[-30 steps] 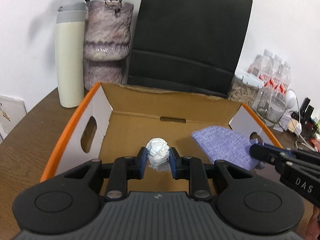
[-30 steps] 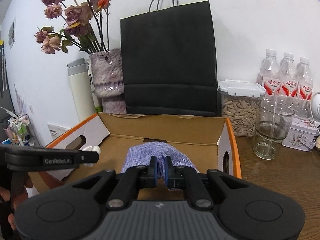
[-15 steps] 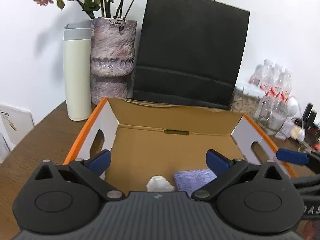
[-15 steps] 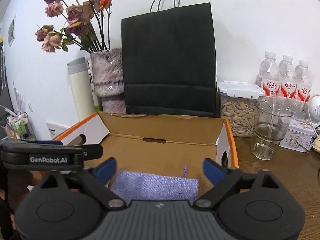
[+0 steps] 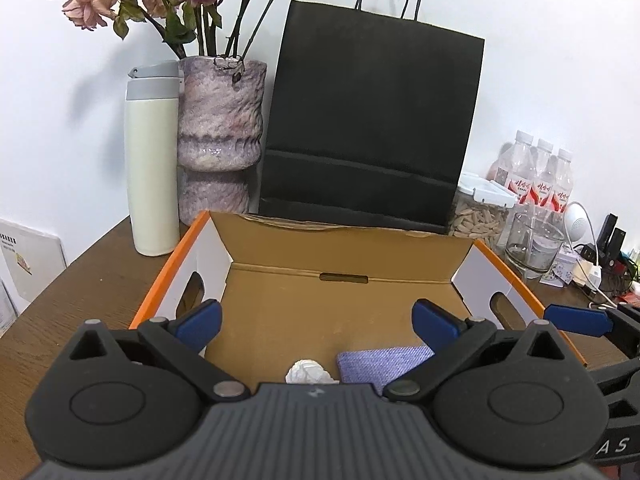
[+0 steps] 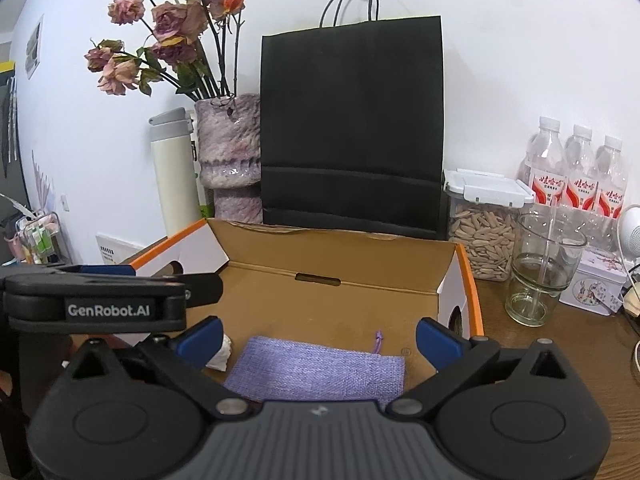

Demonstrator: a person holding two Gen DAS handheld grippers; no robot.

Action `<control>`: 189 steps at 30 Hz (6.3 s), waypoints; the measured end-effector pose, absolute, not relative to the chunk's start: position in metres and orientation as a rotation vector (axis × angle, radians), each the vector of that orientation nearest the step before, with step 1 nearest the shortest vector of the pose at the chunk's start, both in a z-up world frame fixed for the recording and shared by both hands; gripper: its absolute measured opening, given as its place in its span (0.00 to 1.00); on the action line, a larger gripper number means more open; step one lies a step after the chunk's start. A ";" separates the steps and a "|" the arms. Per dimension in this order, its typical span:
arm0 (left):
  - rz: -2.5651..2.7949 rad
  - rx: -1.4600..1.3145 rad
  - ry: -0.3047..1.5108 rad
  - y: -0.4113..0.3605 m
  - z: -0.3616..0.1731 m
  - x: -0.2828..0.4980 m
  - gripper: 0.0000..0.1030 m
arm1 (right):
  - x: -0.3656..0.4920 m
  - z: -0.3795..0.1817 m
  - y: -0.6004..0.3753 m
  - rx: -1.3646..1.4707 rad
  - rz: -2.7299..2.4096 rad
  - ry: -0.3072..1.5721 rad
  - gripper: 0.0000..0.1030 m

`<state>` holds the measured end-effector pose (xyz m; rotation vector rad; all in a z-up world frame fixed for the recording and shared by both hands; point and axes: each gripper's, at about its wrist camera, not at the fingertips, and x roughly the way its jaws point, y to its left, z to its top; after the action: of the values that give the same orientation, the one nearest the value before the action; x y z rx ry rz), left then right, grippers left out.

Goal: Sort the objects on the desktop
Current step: 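Withdraw both grippers from the cardboard box, then move the left gripper toward the clear plastic box while the right grasps the sheep plush, then close the left gripper on the clear plastic box while the right lifts the plush, then carry the plastic box in the left gripper and plush in the right into the cardboard box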

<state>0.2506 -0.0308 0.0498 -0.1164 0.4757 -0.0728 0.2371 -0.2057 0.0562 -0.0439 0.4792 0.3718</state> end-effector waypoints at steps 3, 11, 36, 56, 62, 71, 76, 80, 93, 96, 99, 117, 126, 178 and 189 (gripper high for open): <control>-0.072 -0.111 0.465 -0.030 0.051 0.247 1.00 | 0.234 0.058 -0.204 -0.051 0.373 0.473 1.00; -0.070 -0.117 0.442 -0.026 0.056 0.237 1.00 | 0.225 0.063 -0.202 -0.066 0.383 0.450 1.00; -0.053 -0.123 0.360 0.006 0.071 0.166 1.00 | 0.154 0.075 -0.218 -0.118 0.370 0.381 1.00; 0.024 -0.093 0.362 0.042 0.067 0.094 1.00 | 0.080 0.055 -0.253 -0.072 0.268 0.459 1.00; 0.055 -0.079 0.386 0.054 0.061 0.078 1.00 | 0.060 0.048 -0.266 -0.047 0.239 0.483 1.00; 0.068 -0.064 0.410 0.060 0.054 0.058 1.00 | 0.044 0.039 -0.269 -0.019 0.237 0.512 1.00; 0.066 -0.058 0.430 0.059 0.049 0.054 1.00 | 0.038 0.035 -0.264 -0.005 0.252 0.524 1.00; 0.061 -0.060 0.446 0.059 0.044 0.052 1.00 | 0.033 0.032 -0.256 0.002 0.268 0.535 1.00; 0.042 -0.082 0.468 0.064 0.036 0.052 1.00 | 0.022 0.026 -0.214 -0.015 0.194 0.511 1.00; 0.032 -0.082 0.472 0.066 0.035 0.055 1.00 | 0.025 0.024 -0.208 -0.026 0.170 0.521 1.00; 0.025 -0.079 0.479 0.066 0.034 0.060 1.00 | 0.031 0.021 -0.205 -0.030 0.155 0.538 1.00; -0.032 0.036 0.573 0.047 0.022 0.114 1.00 | 0.064 0.002 -0.218 0.009 0.121 0.613 1.00; -0.018 0.050 0.641 0.042 0.003 0.146 1.00 | 0.074 -0.002 -0.234 0.028 0.145 0.593 0.99; -0.036 -0.112 0.477 0.042 0.034 0.084 0.64 | 0.034 0.037 -0.263 0.035 0.150 0.382 0.95; -0.091 -0.102 0.337 0.024 0.081 0.096 0.64 | 0.058 0.080 -0.246 0.000 0.191 0.250 0.95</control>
<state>0.0957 0.0236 0.0809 -0.1023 0.3369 -0.0911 0.0579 -0.2456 0.0802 -0.0004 0.2496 0.1911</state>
